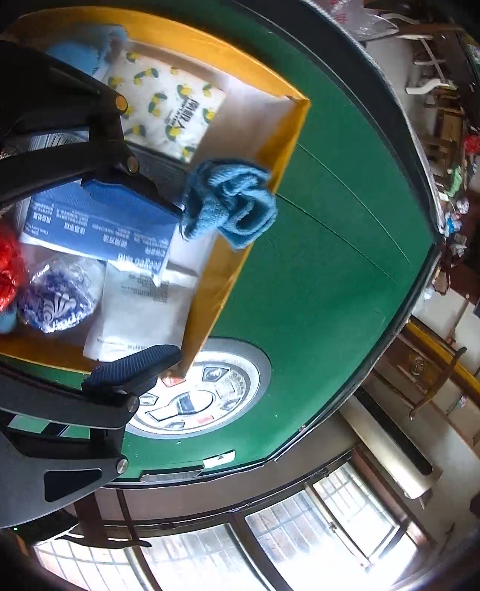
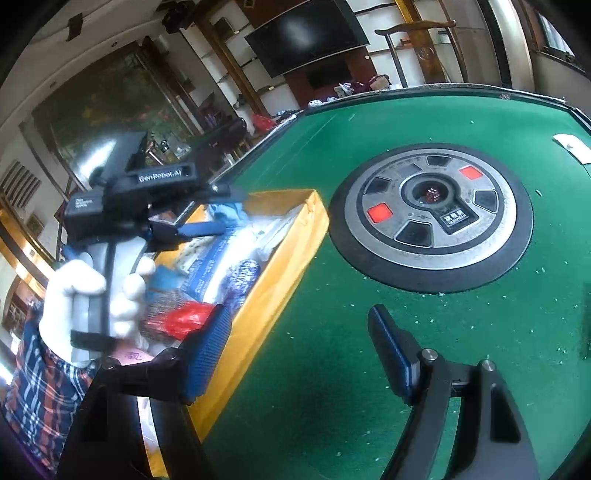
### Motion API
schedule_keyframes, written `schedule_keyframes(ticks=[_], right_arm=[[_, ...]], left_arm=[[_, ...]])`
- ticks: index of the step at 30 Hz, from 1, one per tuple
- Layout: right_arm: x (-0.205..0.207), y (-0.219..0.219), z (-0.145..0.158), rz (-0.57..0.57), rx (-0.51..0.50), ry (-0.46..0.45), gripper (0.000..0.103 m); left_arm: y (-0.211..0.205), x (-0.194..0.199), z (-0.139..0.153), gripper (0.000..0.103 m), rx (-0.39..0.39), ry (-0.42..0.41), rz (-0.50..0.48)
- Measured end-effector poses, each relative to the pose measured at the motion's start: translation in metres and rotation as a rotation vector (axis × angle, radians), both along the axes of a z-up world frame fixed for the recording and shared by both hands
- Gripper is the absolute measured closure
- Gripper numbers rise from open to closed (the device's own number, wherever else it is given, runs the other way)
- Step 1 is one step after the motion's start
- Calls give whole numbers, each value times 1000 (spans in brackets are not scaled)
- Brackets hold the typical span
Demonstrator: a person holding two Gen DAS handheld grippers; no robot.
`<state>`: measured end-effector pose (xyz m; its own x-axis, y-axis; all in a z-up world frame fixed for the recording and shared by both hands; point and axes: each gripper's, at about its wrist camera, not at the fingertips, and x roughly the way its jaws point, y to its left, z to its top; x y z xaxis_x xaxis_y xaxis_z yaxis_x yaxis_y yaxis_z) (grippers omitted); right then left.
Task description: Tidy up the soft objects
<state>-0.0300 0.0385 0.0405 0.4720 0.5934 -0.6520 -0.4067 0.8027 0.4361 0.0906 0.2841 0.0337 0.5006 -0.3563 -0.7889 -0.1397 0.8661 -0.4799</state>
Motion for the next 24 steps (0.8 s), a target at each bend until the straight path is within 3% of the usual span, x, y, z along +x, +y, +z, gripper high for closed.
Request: schedule_keyframes(ticks=[3, 7, 11, 16, 20, 24], right_arm=[[2, -7, -2, -13, 11, 13, 31], [4, -18, 0, -40, 20, 8, 31], [6, -24, 1, -64, 26, 13, 31], [0, -22, 6, -74, -8, -29, 31], [-14, -26, 19, -120, -81, -135, 31], [-31, -39, 27, -203, -122, -203, 31]], left_arm=[[-5, -14, 14, 36, 45, -20, -45], [-17, -49, 46, 35, 192, -91, -60], [-38, -96, 66, 29, 356, -189, -15], [-66, -157, 69, 27, 545, -270, 78], [-83, -196, 68, 24, 631, -292, 131], [-94, -221, 71, 21, 667, -321, 150]])
